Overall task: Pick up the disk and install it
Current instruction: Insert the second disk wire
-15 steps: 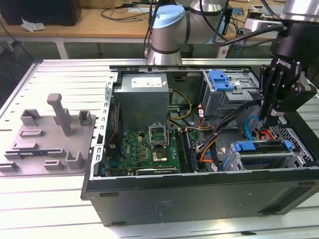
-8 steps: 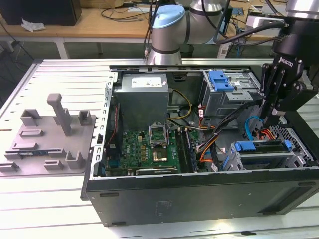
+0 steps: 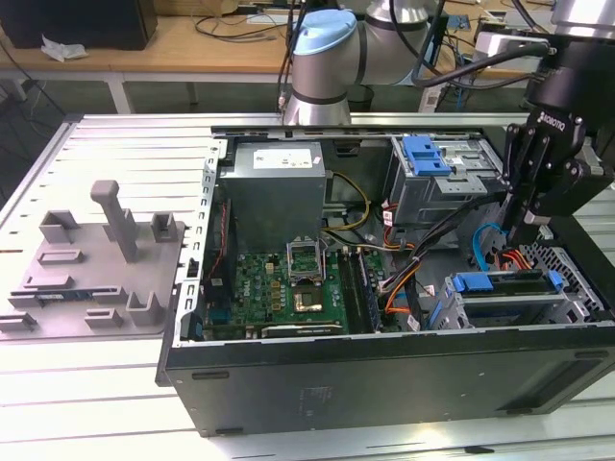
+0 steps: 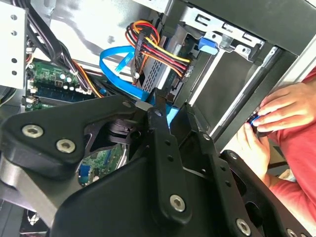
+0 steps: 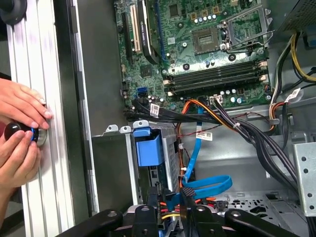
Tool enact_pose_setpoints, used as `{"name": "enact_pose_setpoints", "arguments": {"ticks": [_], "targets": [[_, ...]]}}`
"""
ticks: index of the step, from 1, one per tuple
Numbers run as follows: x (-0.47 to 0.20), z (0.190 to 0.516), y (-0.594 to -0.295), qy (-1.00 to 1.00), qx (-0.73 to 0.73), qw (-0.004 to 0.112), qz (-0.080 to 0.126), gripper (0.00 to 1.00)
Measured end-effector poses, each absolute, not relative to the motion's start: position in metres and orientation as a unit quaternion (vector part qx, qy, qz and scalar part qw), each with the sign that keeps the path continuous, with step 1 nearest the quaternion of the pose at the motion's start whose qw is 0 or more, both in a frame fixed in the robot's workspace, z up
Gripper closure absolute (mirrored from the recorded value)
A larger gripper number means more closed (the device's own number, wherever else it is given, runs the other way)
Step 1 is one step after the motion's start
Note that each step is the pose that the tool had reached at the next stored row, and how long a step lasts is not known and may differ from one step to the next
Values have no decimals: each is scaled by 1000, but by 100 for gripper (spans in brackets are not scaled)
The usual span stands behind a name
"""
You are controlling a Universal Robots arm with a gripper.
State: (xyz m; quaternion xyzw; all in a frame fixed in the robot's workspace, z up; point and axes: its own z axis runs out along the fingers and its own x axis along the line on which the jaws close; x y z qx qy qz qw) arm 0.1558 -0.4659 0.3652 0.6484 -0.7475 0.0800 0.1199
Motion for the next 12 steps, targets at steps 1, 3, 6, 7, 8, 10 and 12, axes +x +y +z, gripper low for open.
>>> {"name": "enact_pose_setpoints", "arguments": {"ticks": [1, 3, 6, 7, 8, 10, 12], "targets": [[156, 365, -466, -748, 648, 120, 80, 68], [156, 364, -466, -748, 648, 120, 80, 68], [156, 364, -466, -747, 649, 121, 81, 76], [156, 364, -466, -746, 649, 121, 82, 76], [156, 364, -466, -746, 650, 122, 82, 83], [156, 364, -466, -745, 650, 123, 84, 84], [156, 364, -466, -745, 650, 123, 84, 84]]}}
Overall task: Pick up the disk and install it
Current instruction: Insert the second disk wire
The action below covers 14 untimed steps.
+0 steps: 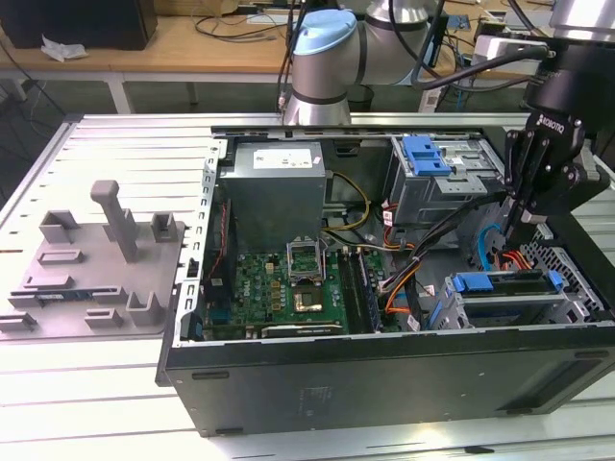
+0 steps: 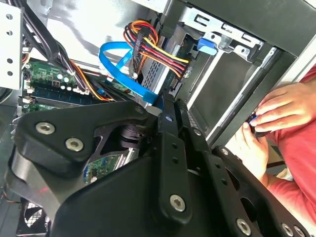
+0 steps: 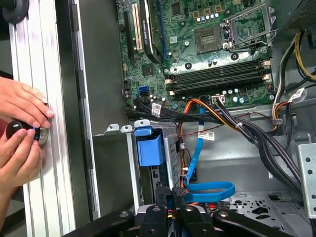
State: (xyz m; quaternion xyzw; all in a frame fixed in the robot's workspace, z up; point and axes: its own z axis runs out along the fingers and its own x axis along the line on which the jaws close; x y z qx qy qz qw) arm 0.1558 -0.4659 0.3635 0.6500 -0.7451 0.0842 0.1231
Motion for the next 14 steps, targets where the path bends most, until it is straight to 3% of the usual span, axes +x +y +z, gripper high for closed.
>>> {"name": "enact_pose_setpoints", "arguments": {"ticks": [5, 8, 12, 14], "targets": [[156, 363, -467, -745, 650, 122, 83, 84], [156, 364, -474, -747, 653, 106, 64, 84], [153, 364, -484, -748, 654, 99, 57, 84], [152, 364, -492, -748, 657, 79, 48, 84]]}}
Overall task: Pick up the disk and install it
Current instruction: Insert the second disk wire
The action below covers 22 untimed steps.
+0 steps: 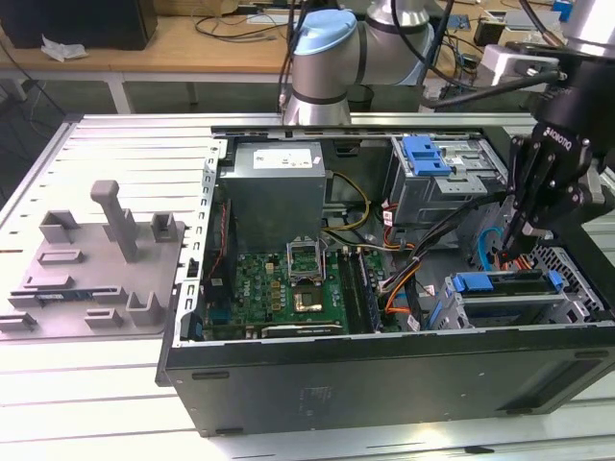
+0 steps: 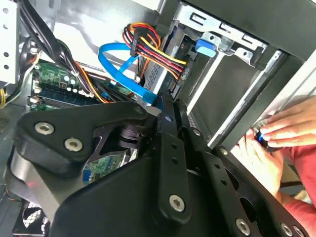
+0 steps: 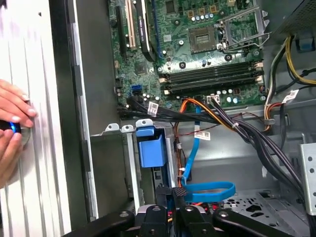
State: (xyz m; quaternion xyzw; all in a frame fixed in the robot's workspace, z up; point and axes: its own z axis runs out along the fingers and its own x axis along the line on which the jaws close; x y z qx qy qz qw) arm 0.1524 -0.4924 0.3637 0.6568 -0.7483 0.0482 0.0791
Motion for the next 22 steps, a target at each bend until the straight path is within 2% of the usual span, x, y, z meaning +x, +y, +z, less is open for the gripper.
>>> {"name": "enact_pose_setpoints", "arguments": {"ticks": [5, 9, 16, 19, 22], "targets": [[150, 364, -510, -748, 661, 46, 27, 84], [149, 364, -517, -748, 663, 35, 19, 84], [143, 363, -523, -743, 669, 25, 15, 84], [143, 363, -523, -741, 671, 25, 15, 84], [142, 364, -525, -740, 672, 17, 16, 84]]}}
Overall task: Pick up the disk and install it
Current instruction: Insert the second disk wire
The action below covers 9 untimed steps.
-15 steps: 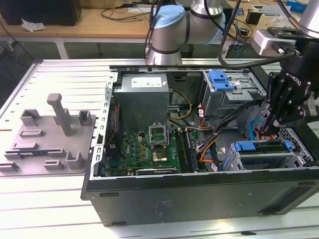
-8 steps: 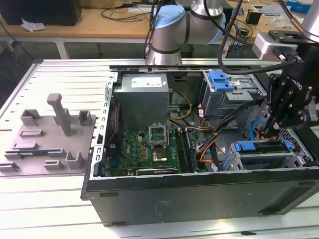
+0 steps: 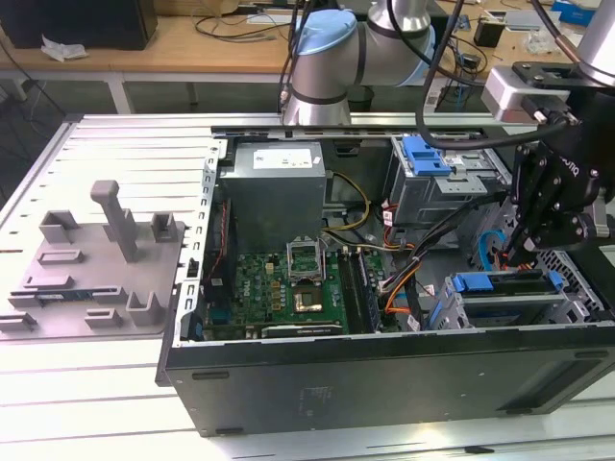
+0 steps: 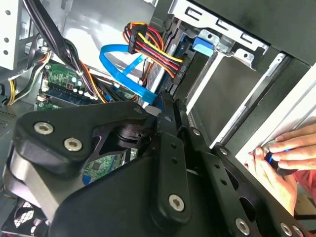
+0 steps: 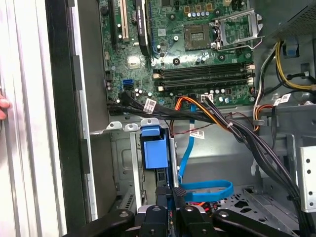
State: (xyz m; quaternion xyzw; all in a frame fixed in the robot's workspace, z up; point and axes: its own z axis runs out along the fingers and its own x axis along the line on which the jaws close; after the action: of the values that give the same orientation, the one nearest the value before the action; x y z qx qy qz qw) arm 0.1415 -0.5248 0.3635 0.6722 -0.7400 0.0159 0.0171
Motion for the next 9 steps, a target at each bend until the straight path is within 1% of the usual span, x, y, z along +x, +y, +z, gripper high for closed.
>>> {"name": "enact_pose_setpoints", "arguments": {"ticks": [3, 9], "targets": [[140, 363, -527, -737, 676, 9, 20, 84], [137, 362, -528, -710, 704, 7, 21, 84]]}}
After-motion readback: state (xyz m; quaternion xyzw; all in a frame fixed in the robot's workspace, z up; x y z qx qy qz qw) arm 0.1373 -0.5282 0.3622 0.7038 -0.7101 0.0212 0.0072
